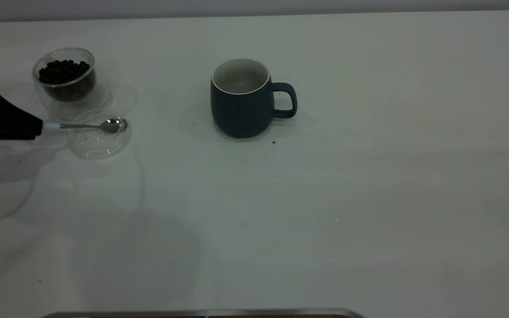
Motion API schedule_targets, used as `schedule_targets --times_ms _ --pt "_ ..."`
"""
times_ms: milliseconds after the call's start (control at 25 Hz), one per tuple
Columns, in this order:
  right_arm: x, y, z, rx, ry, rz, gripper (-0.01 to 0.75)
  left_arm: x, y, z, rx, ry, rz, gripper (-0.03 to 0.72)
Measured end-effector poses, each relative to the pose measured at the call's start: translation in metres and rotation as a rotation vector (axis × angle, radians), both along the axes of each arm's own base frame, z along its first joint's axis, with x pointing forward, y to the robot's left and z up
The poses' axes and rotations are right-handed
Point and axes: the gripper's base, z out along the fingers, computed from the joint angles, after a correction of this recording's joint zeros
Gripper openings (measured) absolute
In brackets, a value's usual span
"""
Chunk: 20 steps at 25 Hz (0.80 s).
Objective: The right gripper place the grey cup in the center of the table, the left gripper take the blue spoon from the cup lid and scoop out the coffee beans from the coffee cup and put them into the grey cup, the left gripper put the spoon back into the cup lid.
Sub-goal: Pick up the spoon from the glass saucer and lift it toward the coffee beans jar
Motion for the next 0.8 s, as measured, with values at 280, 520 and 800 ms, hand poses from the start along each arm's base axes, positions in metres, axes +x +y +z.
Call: schedule_targets --times_ms 280,520,800 --pt "0.000 0.000 0.000 0.000 0.000 0.000 0.241 0.004 0.003 0.027 0.042 -0.050 -0.044 0.136" --pt "0.000 0.000 0.000 0.000 0.000 0.000 0.241 -0.005 -0.001 0.050 0.024 -0.006 -0.162 0.136" --pt "0.000 0.000 0.000 0.000 0.000 0.000 0.241 0.001 -0.006 0.079 -0.091 -0.061 -0.193 0.136"
